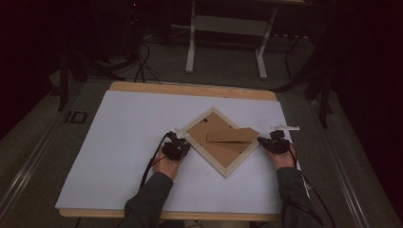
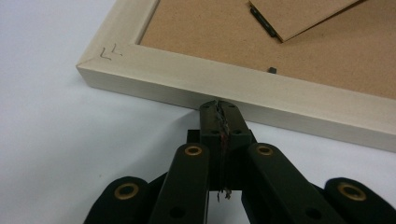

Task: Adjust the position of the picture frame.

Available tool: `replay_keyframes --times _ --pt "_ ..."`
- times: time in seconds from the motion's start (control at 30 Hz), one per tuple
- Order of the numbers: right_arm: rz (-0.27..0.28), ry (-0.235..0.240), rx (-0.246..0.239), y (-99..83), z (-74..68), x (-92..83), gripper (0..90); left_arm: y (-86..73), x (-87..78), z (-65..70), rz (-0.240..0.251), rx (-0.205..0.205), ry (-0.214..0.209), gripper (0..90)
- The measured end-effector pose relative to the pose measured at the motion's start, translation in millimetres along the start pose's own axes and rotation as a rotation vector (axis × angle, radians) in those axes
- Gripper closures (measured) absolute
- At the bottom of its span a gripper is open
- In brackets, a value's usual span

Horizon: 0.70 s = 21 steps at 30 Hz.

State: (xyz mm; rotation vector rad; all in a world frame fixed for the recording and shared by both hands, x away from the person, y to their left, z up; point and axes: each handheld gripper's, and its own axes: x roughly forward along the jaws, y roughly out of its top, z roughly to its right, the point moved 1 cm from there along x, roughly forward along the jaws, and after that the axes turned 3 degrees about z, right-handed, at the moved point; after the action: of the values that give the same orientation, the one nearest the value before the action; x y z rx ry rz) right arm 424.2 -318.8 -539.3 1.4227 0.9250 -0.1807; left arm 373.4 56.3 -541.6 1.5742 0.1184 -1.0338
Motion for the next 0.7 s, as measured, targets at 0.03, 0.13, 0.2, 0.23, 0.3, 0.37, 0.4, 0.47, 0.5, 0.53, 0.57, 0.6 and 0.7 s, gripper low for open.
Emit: replay_keyframes --times 0.03,0.13,0.2,0.23,0.3,0.37,0.4,0.47,0.5,0.53,0.57,0.6,0.7 --pt "0.000 0.000 0.000 0.0 0.0 0.0 90.0 0.0 0.0 0.0 0.000 0.000 0.000 90.0" --pt "0.001 0.004 -0.007 -2.8 -4.4 -2.3 90.0 0.1 0.1 -0.9 0.002 -0.004 0.001 90.0" --pt "-0.001 0.009 -0.013 -4.2 -6.5 -3.7 90.0 0.1 0.0 -1.5 0.001 -0.008 0.000 90.0" --pt "-0.001 0.009 -0.013 -4.2 -6.5 -3.7 90.0 0.1 0.0 -1.5 0.001 -0.008 0.000 90.0" --pt "0.003 0.018 -0.019 -6.9 -10.3 -5.4 90.0 0.1 0.0 -1.5 0.001 -0.007 0.001 90.0" --pt "0.003 0.021 -0.021 -7.7 -11.7 -6.0 90.0 0.1 0.0 -1.4 0.001 -0.007 0.001 90.0" --pt "0.003 0.025 -0.027 -9.1 -14.5 -7.1 90.0 0.0 -0.1 -0.9 0.000 -0.005 0.001 90.0" --pt "0.001 0.037 -0.031 -10.3 -17.1 -8.0 90.0 0.0 -0.3 -0.3 -0.002 0.000 0.001 90.0" --pt "0.004 0.040 -0.033 -10.9 -18.1 -8.2 90.0 -0.1 -0.4 -0.2 -0.002 0.000 -0.001 90.0" --pt "0.003 0.047 -0.032 -11.5 -19.2 -8.6 90.0 -0.1 -0.4 -0.1 -0.002 0.000 -0.001 90.0" --pt "0.004 0.049 -0.034 -11.9 -19.8 -8.9 90.0 -0.2 -0.5 0.1 -0.002 0.000 -0.001 90.0" --pt "0.006 0.052 -0.032 -12.6 -21.1 -9.1 90.0 -0.3 -0.7 0.2 -0.003 0.000 -0.002 90.0" --pt "0.008 0.063 -0.032 -14.6 -23.7 -10.5 90.0 -0.6 -1.4 0.3 -0.006 0.002 -0.006 90.0"
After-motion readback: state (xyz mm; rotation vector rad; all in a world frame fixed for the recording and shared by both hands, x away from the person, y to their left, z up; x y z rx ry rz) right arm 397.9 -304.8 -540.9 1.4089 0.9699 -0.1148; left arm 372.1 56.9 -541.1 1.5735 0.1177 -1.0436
